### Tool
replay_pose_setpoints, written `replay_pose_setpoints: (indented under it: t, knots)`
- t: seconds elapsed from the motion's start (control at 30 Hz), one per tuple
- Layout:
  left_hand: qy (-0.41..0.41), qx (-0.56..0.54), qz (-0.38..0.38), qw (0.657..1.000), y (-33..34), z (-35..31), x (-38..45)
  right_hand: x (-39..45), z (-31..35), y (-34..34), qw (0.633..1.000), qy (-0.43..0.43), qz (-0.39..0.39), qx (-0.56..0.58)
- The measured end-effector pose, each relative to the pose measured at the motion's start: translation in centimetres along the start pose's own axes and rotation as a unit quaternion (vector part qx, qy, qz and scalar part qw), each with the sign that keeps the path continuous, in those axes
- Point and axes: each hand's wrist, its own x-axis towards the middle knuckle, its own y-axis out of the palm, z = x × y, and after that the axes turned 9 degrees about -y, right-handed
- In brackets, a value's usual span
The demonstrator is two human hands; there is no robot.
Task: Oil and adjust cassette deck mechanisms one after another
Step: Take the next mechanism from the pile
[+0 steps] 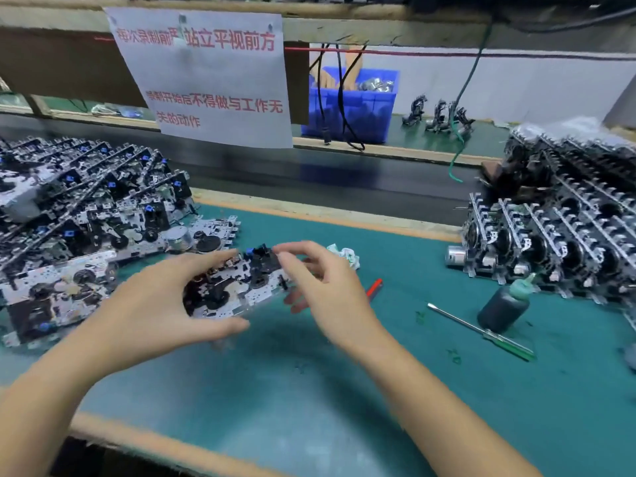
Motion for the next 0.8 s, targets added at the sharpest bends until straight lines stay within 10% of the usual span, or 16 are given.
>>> replay_pose_setpoints:
  t: [0.23,0.5,0.8]
  knots:
    - [0.07,-0.235,0.422,0.873,6.1,-8.6,1.9,-10.2,1.5,-10.8,0.993,0.003,-0.091,-0.08]
    - [-0.063,-0.301,0.626,0.717,12.2,-13.3,3.1,-14.3,-2.3,-15.6,0.968,0.117,-0.205,-0.084]
    - [-0.112,-0.313,0.385,0.861,13.8,-12.7,1.4,-14.3,-5.6,-15.9,0.95,0.153,-0.206,-0.177]
